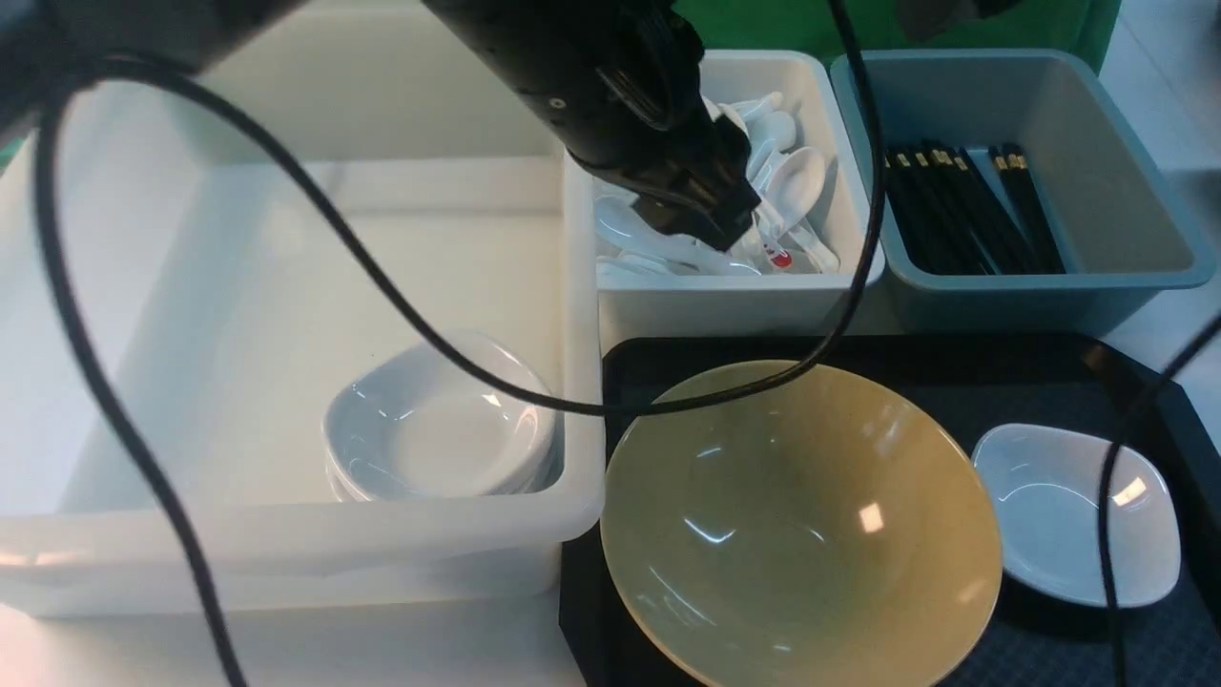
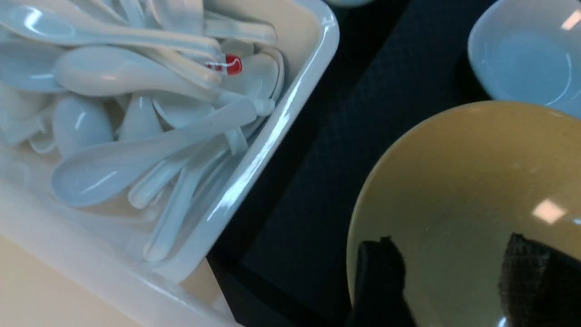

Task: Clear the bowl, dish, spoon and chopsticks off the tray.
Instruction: Use the left arm to grab the yellow noodle bowl on the left

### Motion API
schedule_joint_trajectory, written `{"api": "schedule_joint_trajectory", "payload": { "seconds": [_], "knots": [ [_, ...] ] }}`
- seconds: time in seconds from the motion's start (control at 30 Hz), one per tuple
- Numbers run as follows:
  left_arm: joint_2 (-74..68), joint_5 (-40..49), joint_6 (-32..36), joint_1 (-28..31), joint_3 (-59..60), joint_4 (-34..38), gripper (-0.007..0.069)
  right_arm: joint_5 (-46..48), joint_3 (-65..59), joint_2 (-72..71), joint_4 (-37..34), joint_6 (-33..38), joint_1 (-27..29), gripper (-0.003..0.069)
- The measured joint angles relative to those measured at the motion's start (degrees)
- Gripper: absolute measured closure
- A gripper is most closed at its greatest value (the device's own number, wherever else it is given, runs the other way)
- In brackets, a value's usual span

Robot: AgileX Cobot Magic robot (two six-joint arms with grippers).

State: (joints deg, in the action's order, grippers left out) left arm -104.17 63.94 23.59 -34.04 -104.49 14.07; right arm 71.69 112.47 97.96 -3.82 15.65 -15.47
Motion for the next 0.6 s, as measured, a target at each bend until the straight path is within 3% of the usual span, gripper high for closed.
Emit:
{"api": "schedule_joint_trajectory", "payload": {
  "seconds": [0.13,0.23,0.33,0.6],
  "knots": [
    [-6.8,0.3,-0.1,-0.3,-2.3,-0.4,0.0116,0.2,-14.6,-11.7,-0.2,1.0,0.0,0.0176],
    [-11.5,1.4,1.5,-1.6,-2.5,-1.6,0.0069,-1.0,-24.1,-19.2,-0.2,0.9,0.0,0.0193],
    [-15.0,1.2,3.5,-3.7,-2.5,-3.2,0.0064,-3.8,-34.6,-26.7,-0.2,0.6,0.0,0.0201],
    [-19.2,-3.1,4.7,-6.2,-2.6,-6.3,0.0109,-5.9,-46.6,-37.8,-0.2,0.5,0.0,0.0202]
  ]
}}
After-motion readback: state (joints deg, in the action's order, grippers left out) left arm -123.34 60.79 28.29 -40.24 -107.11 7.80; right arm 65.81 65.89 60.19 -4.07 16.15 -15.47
